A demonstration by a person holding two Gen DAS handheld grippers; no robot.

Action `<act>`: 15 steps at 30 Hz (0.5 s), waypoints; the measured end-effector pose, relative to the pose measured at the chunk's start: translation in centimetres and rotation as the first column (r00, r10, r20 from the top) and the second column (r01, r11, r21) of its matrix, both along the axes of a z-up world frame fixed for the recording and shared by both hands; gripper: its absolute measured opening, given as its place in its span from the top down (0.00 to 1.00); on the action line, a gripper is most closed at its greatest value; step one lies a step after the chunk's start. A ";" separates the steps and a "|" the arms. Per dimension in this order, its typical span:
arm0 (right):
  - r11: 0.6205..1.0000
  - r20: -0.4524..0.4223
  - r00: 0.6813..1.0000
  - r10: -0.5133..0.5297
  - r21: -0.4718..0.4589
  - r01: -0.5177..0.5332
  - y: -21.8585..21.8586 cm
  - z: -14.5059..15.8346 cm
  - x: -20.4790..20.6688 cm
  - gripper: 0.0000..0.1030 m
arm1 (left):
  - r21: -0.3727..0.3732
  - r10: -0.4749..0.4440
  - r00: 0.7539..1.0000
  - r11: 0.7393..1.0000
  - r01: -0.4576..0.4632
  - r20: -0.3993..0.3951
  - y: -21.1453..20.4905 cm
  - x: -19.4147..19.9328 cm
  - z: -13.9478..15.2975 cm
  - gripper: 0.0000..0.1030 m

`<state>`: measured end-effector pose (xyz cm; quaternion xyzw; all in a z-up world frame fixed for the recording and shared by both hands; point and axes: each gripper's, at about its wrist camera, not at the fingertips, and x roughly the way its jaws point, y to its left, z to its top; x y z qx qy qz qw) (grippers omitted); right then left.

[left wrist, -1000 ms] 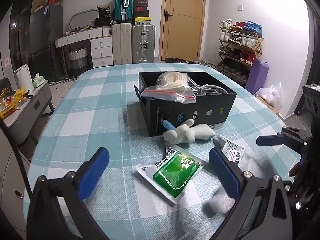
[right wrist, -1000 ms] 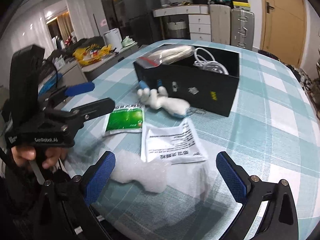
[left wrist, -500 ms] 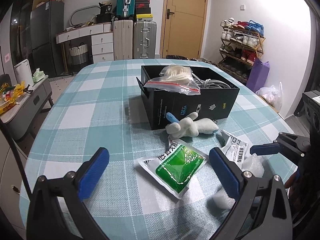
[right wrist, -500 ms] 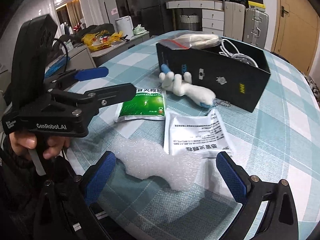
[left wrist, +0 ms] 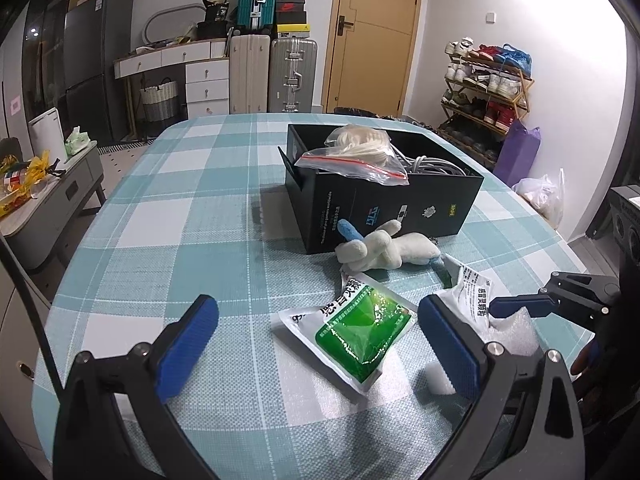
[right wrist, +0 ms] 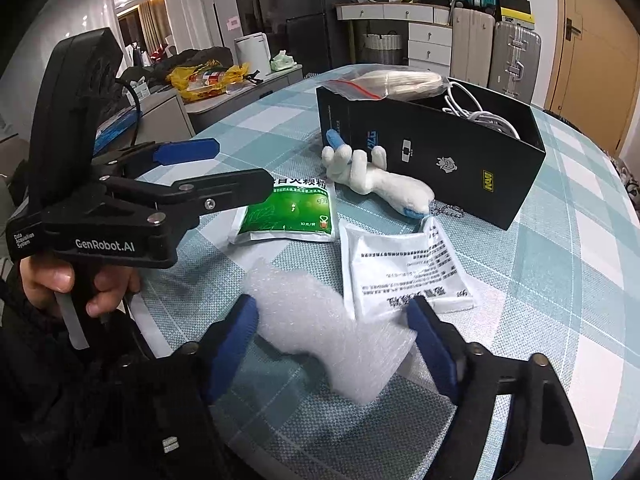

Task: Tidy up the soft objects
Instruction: 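Move right gripper to the bubble-wrap foam and close on it, then lift the foam with right gripper while left gripper closes on green packet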

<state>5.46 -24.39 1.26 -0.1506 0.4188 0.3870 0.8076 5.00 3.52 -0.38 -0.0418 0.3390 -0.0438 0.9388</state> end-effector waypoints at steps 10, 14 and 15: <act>0.998 0.018 1.000 -0.015 0.056 0.014 -1.4 1.2 0.2 0.31 | -0.022 0.011 1.000 1.000 -0.011 -0.007 0.4 0.1 0.0 0.02; 0.993 0.040 0.998 -0.043 0.113 0.039 -2.4 2.3 0.4 0.31 | -0.017 0.011 1.000 1.000 -0.011 -0.011 0.5 0.1 -0.1 0.02; 0.991 0.047 0.997 -0.054 0.127 0.048 -2.8 2.6 0.4 0.31 | -0.016 0.011 1.000 1.000 -0.012 -0.010 0.4 0.1 -0.1 0.02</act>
